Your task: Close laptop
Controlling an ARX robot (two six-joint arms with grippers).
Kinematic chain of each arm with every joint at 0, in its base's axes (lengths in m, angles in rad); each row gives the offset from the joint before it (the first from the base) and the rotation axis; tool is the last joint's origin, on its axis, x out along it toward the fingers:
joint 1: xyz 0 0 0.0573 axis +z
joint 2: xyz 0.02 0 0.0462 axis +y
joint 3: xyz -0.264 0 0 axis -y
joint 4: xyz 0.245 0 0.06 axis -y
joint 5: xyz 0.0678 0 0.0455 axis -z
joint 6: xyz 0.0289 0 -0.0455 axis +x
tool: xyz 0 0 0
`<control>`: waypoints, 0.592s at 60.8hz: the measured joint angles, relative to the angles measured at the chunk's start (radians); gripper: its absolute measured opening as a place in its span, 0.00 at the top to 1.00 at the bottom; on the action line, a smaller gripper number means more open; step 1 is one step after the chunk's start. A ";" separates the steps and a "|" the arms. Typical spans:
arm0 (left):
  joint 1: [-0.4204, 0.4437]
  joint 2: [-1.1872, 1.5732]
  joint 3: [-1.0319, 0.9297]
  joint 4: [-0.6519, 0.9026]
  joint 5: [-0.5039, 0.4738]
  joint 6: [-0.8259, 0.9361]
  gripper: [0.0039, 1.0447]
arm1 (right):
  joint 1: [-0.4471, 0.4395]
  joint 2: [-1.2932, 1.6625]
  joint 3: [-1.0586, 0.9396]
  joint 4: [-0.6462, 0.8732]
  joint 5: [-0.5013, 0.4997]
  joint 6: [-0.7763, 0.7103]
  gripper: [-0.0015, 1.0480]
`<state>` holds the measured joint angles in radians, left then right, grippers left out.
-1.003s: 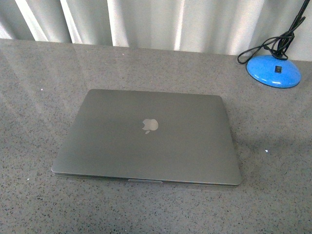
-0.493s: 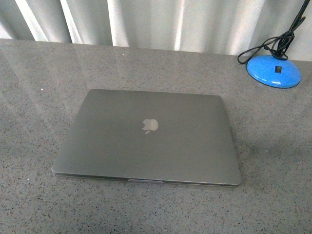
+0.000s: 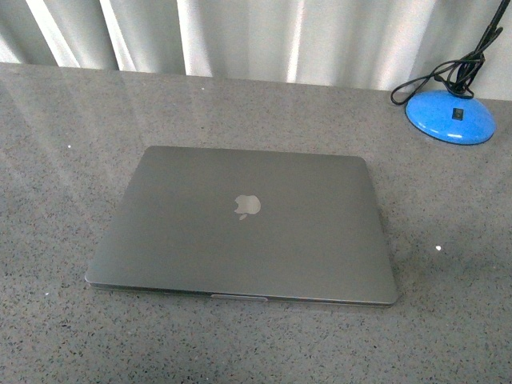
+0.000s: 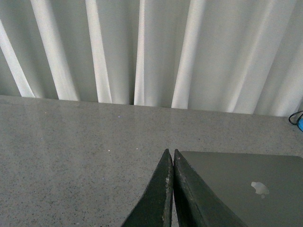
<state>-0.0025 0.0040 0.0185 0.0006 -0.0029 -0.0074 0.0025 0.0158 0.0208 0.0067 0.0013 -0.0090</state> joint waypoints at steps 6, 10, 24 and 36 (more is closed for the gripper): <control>0.000 -0.002 0.000 0.000 0.000 0.000 0.97 | 0.000 -0.011 0.000 -0.003 0.000 0.002 0.99; 0.000 -0.001 0.000 0.000 0.000 0.000 0.97 | 0.000 -0.011 0.000 -0.004 0.000 0.003 0.99; 0.000 -0.001 0.000 0.000 0.000 0.000 0.61 | 0.000 -0.011 0.000 -0.004 0.000 0.006 0.72; 0.000 -0.002 0.000 0.000 0.000 0.000 0.29 | 0.000 -0.011 0.000 -0.004 0.000 0.006 0.38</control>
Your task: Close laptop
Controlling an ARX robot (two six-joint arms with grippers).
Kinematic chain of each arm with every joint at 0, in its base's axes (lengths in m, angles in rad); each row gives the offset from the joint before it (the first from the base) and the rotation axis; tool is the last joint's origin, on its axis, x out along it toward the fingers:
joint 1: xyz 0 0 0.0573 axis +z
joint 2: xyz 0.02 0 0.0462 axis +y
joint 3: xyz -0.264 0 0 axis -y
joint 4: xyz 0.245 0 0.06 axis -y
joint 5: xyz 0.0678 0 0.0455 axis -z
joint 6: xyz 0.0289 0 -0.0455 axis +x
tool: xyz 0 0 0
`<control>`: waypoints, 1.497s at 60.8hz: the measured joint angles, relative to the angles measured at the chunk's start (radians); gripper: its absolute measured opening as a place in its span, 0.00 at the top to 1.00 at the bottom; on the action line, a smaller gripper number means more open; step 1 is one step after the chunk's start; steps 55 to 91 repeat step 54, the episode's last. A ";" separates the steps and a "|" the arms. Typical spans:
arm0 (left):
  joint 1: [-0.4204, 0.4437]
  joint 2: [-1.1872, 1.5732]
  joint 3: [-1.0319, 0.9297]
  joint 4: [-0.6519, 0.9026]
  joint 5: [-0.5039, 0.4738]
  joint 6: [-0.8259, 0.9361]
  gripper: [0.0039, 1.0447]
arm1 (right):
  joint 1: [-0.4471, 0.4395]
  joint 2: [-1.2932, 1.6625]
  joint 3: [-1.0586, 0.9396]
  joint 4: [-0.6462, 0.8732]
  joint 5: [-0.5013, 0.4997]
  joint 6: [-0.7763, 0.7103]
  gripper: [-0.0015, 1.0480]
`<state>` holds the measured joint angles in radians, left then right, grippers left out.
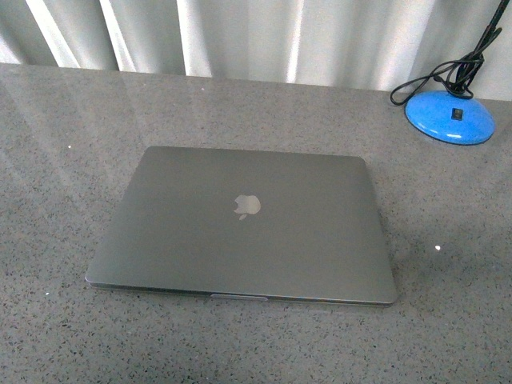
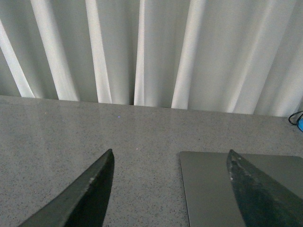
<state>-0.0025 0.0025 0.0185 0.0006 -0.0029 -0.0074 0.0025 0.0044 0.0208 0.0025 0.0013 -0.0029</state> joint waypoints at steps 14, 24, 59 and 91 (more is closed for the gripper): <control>0.000 0.000 0.000 0.000 0.000 0.002 0.06 | 0.000 0.000 0.000 0.000 0.000 0.001 0.10; 0.000 0.000 0.000 0.000 0.000 0.002 0.06 | 0.000 0.000 0.000 0.000 0.000 0.001 0.10; 0.000 0.000 0.000 0.000 0.000 0.002 0.06 | 0.000 0.000 0.000 0.000 0.000 0.001 0.10; 0.000 0.000 0.000 0.000 0.000 0.002 0.06 | 0.000 0.000 0.000 0.000 0.000 0.001 0.10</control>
